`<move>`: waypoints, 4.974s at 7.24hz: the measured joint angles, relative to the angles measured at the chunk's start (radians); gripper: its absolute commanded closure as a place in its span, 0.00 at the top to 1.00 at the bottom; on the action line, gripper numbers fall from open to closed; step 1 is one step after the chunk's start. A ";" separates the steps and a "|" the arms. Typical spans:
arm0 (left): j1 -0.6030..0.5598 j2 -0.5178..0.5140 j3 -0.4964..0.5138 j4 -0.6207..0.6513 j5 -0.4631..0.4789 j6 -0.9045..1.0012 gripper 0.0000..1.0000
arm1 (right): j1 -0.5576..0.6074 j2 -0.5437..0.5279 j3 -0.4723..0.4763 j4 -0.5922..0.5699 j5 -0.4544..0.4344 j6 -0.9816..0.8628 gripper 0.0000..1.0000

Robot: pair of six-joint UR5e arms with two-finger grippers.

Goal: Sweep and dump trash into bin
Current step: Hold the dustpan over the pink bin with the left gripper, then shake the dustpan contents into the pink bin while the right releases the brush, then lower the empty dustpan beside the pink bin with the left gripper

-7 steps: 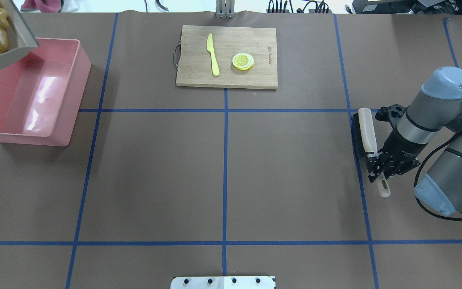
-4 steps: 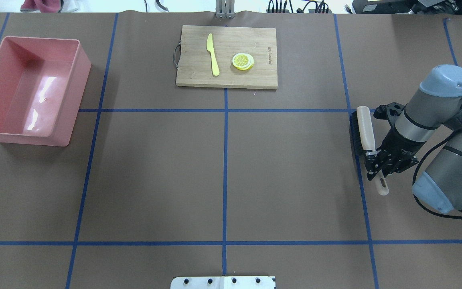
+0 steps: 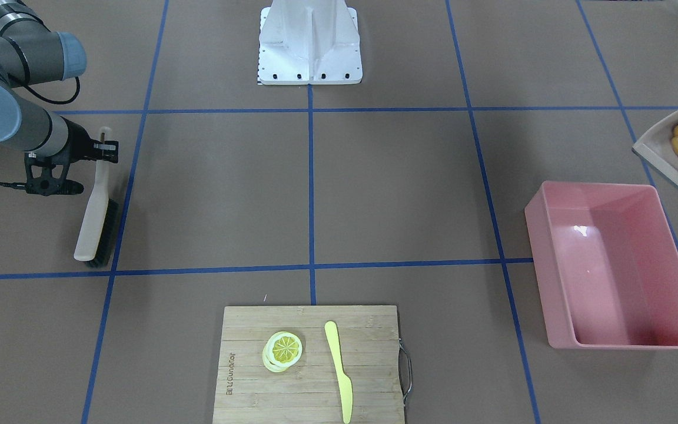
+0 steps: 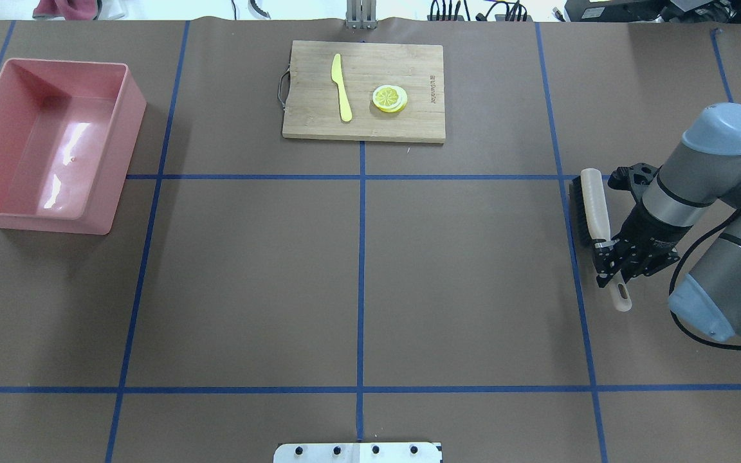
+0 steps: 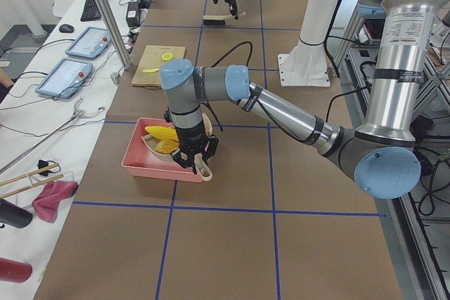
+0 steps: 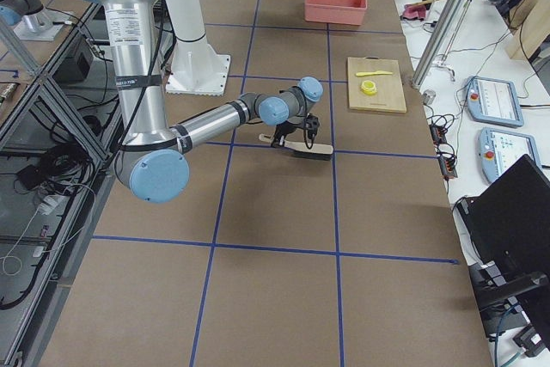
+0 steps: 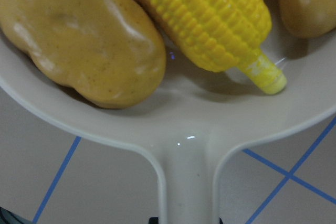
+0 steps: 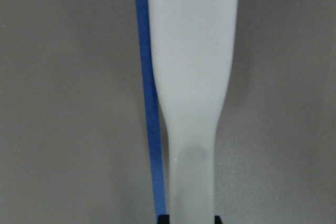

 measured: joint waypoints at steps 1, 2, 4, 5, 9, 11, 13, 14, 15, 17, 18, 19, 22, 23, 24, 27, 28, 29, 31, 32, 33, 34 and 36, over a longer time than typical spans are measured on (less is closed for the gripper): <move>0.003 -0.029 0.039 0.018 0.028 0.001 0.00 | 0.000 0.000 -0.001 0.000 -0.005 0.000 0.00; 0.008 -0.081 0.082 0.043 0.056 0.002 0.00 | -0.001 0.001 -0.001 -0.001 -0.006 0.001 0.12; 0.061 -0.188 0.151 0.083 0.085 -0.002 0.00 | -0.001 0.001 -0.001 -0.001 -0.007 0.002 0.99; 0.118 -0.218 0.168 0.086 0.111 -0.007 0.00 | -0.001 0.002 0.000 -0.001 -0.008 0.002 1.00; 0.233 -0.196 0.171 0.090 0.315 0.008 0.00 | 0.038 0.006 0.010 -0.003 -0.005 -0.001 1.00; 0.236 -0.185 0.165 0.117 0.447 0.073 0.00 | 0.101 0.005 0.012 -0.003 -0.004 -0.007 1.00; 0.236 -0.183 0.164 0.137 0.508 0.092 0.00 | 0.194 -0.007 0.012 -0.006 -0.038 -0.114 1.00; 0.236 -0.184 0.162 0.141 0.515 0.093 0.00 | 0.244 -0.025 0.013 -0.008 -0.080 -0.213 1.00; 0.232 -0.186 0.160 0.150 0.517 0.093 0.00 | 0.299 -0.051 0.013 -0.008 -0.113 -0.321 1.00; 0.187 -0.200 0.127 0.188 0.529 0.090 0.00 | 0.434 -0.127 0.012 -0.003 -0.159 -0.563 1.00; 0.153 -0.206 0.079 0.196 0.534 0.072 0.00 | 0.508 -0.179 0.012 -0.001 -0.167 -0.665 1.00; 0.132 -0.217 0.037 0.196 0.535 0.047 0.00 | 0.573 -0.225 0.013 -0.001 -0.168 -0.748 1.00; 0.132 -0.261 0.001 0.082 0.400 -0.011 0.00 | 0.682 -0.297 0.014 0.000 -0.161 -0.834 1.00; 0.153 -0.272 0.001 0.015 0.316 -0.022 0.00 | 0.694 -0.304 0.014 0.000 -0.161 -0.837 1.00; 0.200 -0.288 0.003 -0.046 0.234 -0.031 0.00 | 0.699 -0.306 0.014 0.000 -0.162 -0.838 1.00; 0.405 -0.326 0.013 -0.189 0.082 -0.186 0.00 | 0.701 -0.302 0.006 0.001 -0.167 -0.834 1.00; 0.472 -0.332 0.016 -0.220 0.051 -0.251 0.00 | 0.701 -0.300 -0.004 0.001 -0.167 -0.829 1.00; 0.533 -0.333 0.018 -0.255 0.034 -0.304 0.00 | 0.700 -0.297 -0.009 0.001 -0.165 -0.825 1.00; 0.614 -0.336 0.043 -0.293 0.025 -0.383 0.00 | 0.700 -0.293 -0.004 0.001 -0.163 -0.823 1.00; 0.658 -0.343 0.065 -0.302 0.025 -0.397 0.00 | 0.700 -0.293 0.002 0.001 -0.162 -0.823 1.00; 0.697 -0.354 0.090 -0.309 0.025 -0.406 0.00 | 0.700 -0.292 0.007 0.001 -0.155 -0.825 1.00; 0.718 -0.362 0.116 -0.326 0.025 -0.423 0.00 | 0.700 -0.291 0.009 0.002 -0.145 -0.826 1.00; 0.730 -0.388 0.184 -0.380 0.029 -0.458 0.00 | 0.700 -0.286 0.013 0.009 -0.137 -0.826 1.00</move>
